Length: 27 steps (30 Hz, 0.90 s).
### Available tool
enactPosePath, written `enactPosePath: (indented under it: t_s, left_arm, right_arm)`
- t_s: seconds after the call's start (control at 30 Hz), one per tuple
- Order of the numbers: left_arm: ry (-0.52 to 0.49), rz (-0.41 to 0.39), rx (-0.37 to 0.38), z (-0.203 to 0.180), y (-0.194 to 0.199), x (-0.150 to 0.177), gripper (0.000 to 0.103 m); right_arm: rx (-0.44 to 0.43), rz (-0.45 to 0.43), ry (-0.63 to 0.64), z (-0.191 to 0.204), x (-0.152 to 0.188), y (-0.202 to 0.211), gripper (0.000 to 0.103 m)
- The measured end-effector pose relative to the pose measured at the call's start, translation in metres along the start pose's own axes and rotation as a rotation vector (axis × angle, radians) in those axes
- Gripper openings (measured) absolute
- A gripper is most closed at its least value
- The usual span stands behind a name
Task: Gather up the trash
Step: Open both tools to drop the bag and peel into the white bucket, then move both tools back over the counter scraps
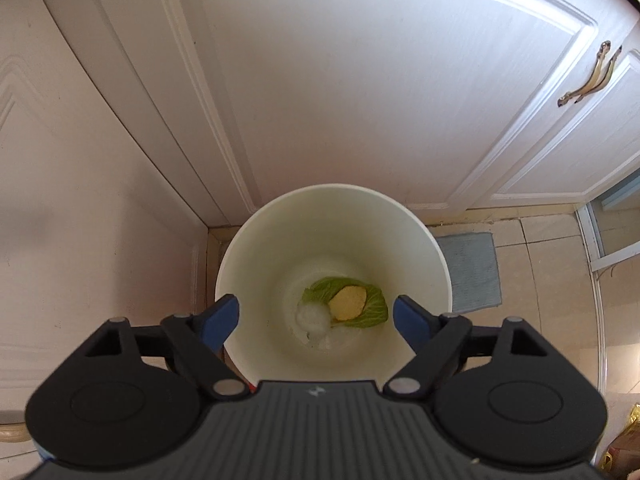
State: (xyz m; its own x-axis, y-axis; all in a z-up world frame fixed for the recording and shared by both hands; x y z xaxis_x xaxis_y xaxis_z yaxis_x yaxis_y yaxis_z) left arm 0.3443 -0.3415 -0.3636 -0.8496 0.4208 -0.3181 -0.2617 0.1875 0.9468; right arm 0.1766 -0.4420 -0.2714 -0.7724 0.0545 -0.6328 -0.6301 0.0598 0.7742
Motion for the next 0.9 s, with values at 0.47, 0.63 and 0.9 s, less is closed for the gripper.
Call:
enactPosePath:
  t_s: [0.47,0.63,0.9]
  left_arm:
    - [-0.040,-0.185,0.080,-0.008,0.078,-0.011,0.091]
    - [-0.011,-0.224,0.175,-0.004,0.123,-0.013,0.095]
    - [-0.028,-0.326,0.185,0.011,0.213,-0.006,0.095]
  right_arm:
    - [-0.107,-0.112,-0.008,-0.004,-0.015,0.019,0.103]
    - [-0.058,-0.038,0.068,0.002,-0.026,0.024,0.103]
    - [-0.073,-0.023,0.160,0.024,-0.048,0.054,0.103]
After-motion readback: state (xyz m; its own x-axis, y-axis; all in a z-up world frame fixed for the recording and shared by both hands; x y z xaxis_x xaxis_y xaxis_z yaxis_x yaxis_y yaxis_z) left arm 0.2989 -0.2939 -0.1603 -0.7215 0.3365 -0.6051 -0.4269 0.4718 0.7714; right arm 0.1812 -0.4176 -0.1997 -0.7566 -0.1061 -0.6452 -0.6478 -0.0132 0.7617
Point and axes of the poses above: each gripper's, at about its wrist camera, not at the fingertips, and y roughly against the way its jaws point, z to its left, x to its underside, the point moved 4 cm from there along -y, roughly the way its jaws point, and after that the axes turned 2 degrees about x, right-handed, at the moved point
